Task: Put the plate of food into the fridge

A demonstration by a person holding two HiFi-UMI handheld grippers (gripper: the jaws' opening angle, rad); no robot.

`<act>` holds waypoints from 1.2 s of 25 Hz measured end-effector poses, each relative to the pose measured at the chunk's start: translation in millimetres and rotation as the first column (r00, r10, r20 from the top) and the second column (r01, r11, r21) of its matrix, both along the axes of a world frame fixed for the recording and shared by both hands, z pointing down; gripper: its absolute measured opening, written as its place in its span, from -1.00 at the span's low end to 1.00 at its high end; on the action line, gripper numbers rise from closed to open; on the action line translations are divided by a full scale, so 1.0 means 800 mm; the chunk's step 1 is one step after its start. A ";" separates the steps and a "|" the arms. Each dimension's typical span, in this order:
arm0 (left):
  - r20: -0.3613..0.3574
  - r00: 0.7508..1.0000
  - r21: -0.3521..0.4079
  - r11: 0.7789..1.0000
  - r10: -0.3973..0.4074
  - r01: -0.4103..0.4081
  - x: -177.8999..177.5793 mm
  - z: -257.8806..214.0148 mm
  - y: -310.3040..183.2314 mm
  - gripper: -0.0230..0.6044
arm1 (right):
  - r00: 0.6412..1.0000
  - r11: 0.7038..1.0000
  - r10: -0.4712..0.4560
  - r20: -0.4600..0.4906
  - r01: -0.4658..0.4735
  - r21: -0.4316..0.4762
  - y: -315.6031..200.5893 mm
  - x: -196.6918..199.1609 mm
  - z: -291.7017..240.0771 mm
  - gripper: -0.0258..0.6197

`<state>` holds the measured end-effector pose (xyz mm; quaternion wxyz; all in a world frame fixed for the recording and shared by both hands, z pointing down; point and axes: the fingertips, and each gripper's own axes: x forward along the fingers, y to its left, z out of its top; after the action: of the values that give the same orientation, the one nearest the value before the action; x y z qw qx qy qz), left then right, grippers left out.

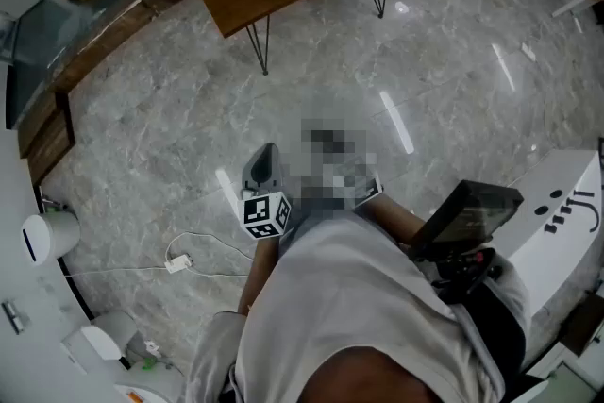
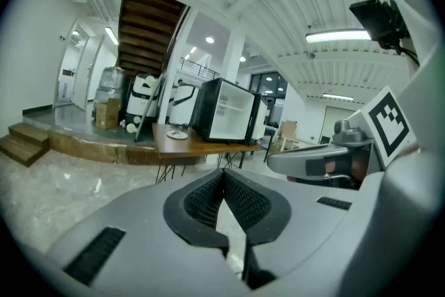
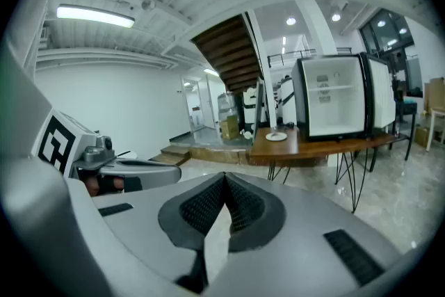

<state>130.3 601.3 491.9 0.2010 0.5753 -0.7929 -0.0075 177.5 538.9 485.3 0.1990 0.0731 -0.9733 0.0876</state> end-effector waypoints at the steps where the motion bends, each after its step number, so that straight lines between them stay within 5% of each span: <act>1: 0.015 1.000 0.028 1.000 0.009 -0.009 -0.007 -0.018 0.008 -0.89 | 0.999 1.000 0.011 0.035 -0.012 0.027 0.012 -0.011 -0.022 -0.87; 5: 0.051 0.998 0.138 0.990 0.023 -0.030 -0.027 -0.083 0.021 -0.89 | 0.988 0.994 0.030 0.152 -0.046 0.103 0.047 -0.046 -0.094 -0.87; 11: 0.012 0.998 0.274 0.960 0.060 -0.061 -0.019 -0.144 0.038 -0.89 | 0.977 0.994 -0.028 0.211 0.005 0.112 0.108 -0.057 -0.134 -0.87; 18: 0.065 0.993 0.266 0.958 0.095 -0.109 0.001 -0.159 0.057 -0.89 | 0.978 0.983 0.050 0.204 -0.084 0.162 0.125 -0.041 -0.151 -0.87; 30: -0.013 0.991 0.235 0.964 0.134 -0.127 0.008 -0.164 0.010 -0.89 | 0.980 0.993 0.023 0.198 -0.045 0.107 0.080 -0.033 -0.155 -0.87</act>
<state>136.5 609.7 360.5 0.1434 0.6457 -0.7439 -0.0958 150.7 602.6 361.5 0.0958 0.0917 -0.9902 0.0437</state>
